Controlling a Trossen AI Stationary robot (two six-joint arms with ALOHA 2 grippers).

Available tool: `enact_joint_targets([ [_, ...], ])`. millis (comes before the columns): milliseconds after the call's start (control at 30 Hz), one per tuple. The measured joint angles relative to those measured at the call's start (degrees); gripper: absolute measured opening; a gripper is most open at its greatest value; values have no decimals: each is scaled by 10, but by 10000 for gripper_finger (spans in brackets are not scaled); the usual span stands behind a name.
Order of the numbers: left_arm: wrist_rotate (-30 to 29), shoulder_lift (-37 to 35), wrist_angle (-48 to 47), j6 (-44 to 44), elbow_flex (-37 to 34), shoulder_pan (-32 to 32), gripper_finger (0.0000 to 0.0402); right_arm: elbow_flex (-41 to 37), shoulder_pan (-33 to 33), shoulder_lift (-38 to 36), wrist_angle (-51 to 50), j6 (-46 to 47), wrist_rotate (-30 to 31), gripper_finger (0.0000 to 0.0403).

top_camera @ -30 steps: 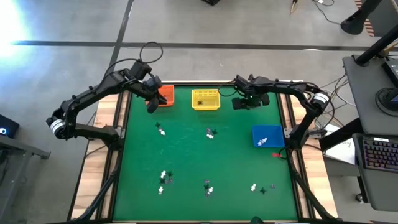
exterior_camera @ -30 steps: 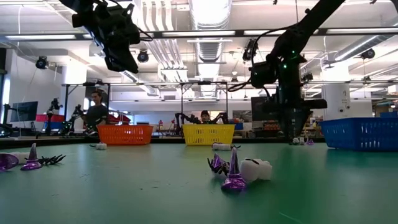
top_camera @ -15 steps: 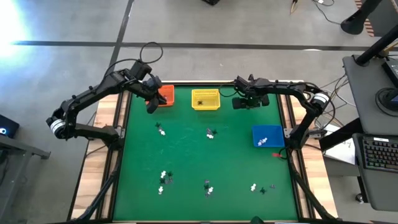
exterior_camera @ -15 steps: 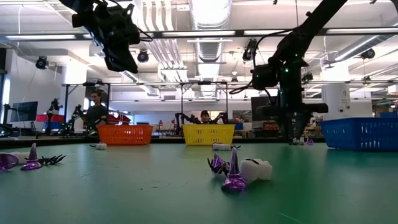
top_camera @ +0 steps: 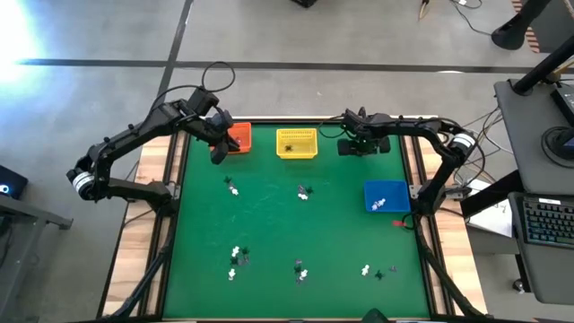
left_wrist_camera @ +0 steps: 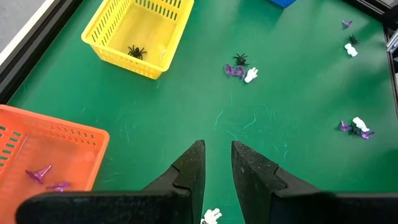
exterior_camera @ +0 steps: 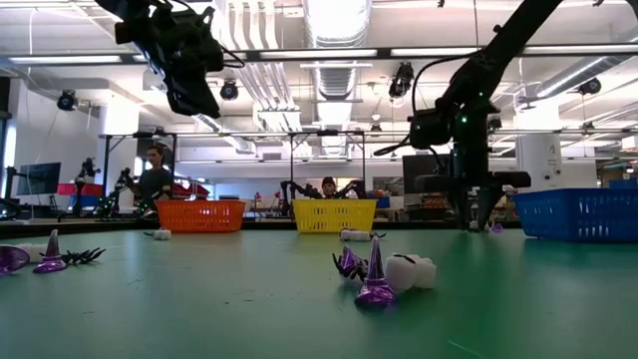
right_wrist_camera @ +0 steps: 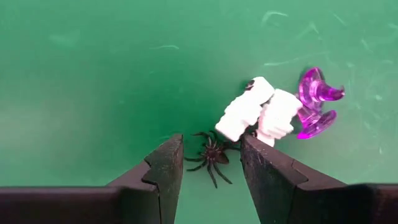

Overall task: Sort Halloween decoration
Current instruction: Put the black spider toy into the yellow basket

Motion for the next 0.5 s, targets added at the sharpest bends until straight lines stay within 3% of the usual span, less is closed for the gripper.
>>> enact_joint_targets([
  [333,0,0,1,0,0,0,61,-23,-2,-2,24,17,-19,149],
  [500,0,0,1,0,0,0,61,-23,-4,-2,26,17,-21,119],
])
